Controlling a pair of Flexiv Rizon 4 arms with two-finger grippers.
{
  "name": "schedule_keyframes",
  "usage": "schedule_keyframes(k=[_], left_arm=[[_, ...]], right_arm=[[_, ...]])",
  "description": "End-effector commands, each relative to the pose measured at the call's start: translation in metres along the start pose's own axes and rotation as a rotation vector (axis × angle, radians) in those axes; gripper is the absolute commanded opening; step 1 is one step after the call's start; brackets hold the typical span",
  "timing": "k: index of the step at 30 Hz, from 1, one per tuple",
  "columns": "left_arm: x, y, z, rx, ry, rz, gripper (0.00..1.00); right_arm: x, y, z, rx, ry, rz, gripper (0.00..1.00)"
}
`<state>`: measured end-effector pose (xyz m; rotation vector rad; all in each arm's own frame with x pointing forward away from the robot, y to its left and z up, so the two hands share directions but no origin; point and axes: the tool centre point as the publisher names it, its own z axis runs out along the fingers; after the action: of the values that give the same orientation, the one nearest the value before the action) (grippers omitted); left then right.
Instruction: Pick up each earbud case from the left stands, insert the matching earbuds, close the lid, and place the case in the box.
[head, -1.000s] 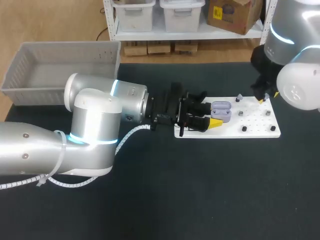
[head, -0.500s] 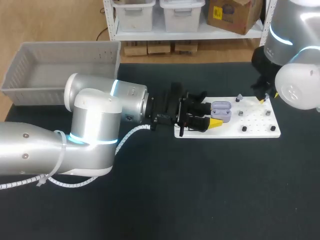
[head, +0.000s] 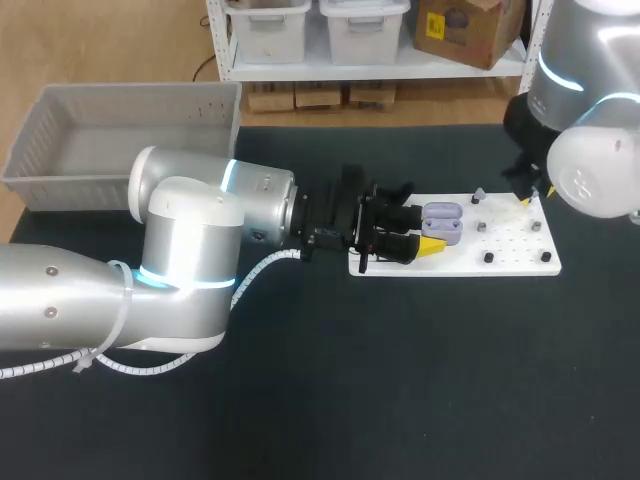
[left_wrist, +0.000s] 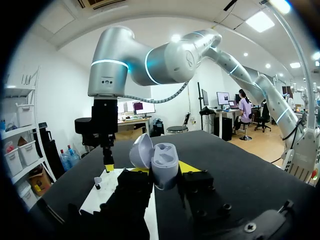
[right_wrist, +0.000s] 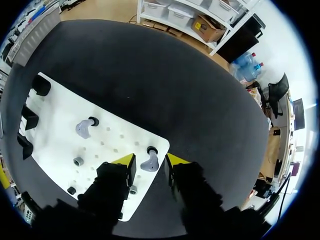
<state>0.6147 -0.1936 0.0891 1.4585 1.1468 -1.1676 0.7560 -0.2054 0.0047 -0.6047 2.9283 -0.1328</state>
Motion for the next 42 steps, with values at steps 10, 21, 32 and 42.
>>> schedule_keyframes(k=[10,21,32,42], left_arm=[[0.001,-0.001,0.000,-0.005,-0.003,0.003,0.00],[0.001,-0.001,0.000,-0.005,-0.003,0.003,0.00],[0.001,-0.001,0.000,-0.005,-0.003,0.003,0.00],[0.001,-0.001,0.000,-0.005,-0.003,0.003,0.00]], right_arm=[[-0.001,-0.003,0.001,0.007,-0.011,0.020,0.32],[-0.002,-0.002,0.000,0.017,-0.012,0.013,0.18],[0.003,0.003,-0.022,0.044,-0.025,0.012,0.00],[0.015,0.021,-0.068,0.128,0.064,0.101,0.00]])
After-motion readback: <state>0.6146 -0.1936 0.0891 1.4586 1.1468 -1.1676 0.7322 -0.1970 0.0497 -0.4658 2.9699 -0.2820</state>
